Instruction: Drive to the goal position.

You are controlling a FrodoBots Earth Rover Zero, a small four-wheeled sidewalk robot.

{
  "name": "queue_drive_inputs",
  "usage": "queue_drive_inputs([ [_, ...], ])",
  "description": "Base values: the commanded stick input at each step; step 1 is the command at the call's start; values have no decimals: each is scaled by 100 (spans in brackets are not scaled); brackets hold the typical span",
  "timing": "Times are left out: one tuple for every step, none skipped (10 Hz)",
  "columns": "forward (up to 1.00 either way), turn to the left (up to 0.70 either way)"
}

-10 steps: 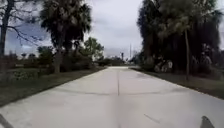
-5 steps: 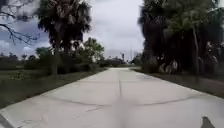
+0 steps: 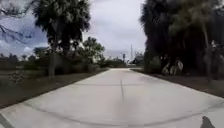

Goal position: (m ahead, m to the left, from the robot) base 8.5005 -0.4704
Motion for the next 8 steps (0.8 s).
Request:
queue_drive_inputs([
  [85, 0],
  [85, 0],
  [85, 0],
  [85, 0],
  [85, 0],
  [85, 0],
  [85, 0],
  [85, 0],
])
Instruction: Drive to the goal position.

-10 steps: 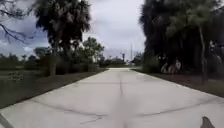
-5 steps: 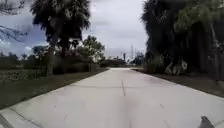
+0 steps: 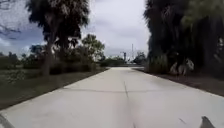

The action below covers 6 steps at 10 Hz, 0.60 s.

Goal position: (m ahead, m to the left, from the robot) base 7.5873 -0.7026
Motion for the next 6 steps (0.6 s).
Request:
queue_drive_inputs([
  [85, 0],
  [85, 0],
  [85, 0],
  [85, 0],
  [85, 0],
  [85, 0],
])
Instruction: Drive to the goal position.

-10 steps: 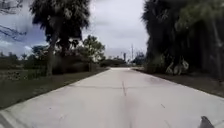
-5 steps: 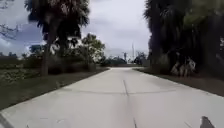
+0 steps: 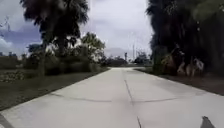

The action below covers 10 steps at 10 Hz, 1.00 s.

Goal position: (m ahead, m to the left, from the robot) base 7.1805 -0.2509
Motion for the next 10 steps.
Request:
queue_drive_inputs([
  [85, 0],
  [85, 0],
  [85, 0],
  [85, 0],
  [85, 0],
  [85, 0],
  [85, 0],
  [85, 0],
  [85, -17],
  [85, -34],
])
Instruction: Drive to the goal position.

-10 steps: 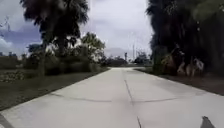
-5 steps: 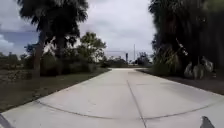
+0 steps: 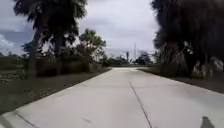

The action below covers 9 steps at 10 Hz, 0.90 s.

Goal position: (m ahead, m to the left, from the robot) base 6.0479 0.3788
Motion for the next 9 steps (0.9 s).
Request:
queue_drive_inputs([
  [85, -34],
  [85, -34],
  [85, -34],
  [85, -34],
  [85, -32],
  [85, -16],
  [85, 0],
  [85, 0],
  [85, 0],
])
